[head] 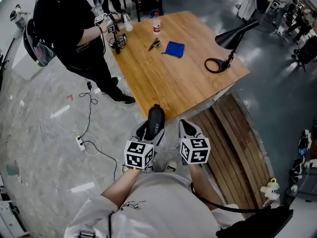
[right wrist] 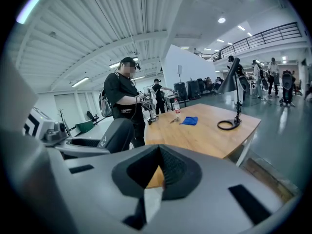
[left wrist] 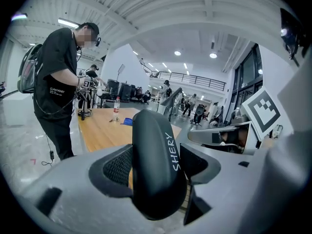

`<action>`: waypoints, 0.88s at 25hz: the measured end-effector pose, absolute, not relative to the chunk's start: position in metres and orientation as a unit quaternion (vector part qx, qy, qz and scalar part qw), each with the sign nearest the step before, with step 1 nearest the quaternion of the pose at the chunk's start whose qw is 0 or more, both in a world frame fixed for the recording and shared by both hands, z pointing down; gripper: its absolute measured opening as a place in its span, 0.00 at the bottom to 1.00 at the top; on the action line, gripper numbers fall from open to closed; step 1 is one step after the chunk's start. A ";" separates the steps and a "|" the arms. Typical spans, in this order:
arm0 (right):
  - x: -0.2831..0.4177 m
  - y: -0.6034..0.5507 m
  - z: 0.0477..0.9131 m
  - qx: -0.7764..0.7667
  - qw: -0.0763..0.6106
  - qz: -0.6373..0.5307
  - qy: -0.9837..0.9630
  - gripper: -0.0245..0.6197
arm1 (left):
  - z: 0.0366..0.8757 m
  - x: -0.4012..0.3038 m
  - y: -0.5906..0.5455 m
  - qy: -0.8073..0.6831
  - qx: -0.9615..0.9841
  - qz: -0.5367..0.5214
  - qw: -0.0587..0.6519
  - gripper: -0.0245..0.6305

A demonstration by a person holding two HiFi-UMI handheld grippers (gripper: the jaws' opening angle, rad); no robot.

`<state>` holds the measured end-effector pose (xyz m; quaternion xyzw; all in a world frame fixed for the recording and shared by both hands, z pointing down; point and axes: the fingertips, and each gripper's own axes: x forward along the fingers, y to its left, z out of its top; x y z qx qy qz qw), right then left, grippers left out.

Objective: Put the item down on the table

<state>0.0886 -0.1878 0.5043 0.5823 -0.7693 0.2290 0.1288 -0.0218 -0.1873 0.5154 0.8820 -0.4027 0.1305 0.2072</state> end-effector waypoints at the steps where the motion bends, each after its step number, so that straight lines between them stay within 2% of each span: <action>1: 0.090 -0.190 0.507 0.581 0.132 0.230 -0.769 0.05 | 0.517 -0.021 -0.189 -0.403 0.881 0.133 0.209 0.52; 12: 0.091 -0.248 0.540 0.568 0.154 0.239 -0.773 0.05 | 0.555 -0.016 -0.244 -0.417 0.867 0.169 0.213 0.52; 22: 0.085 -0.292 0.592 0.557 0.169 0.261 -0.770 0.05 | 0.650 -0.002 -0.313 -0.413 0.842 0.238 0.251 0.52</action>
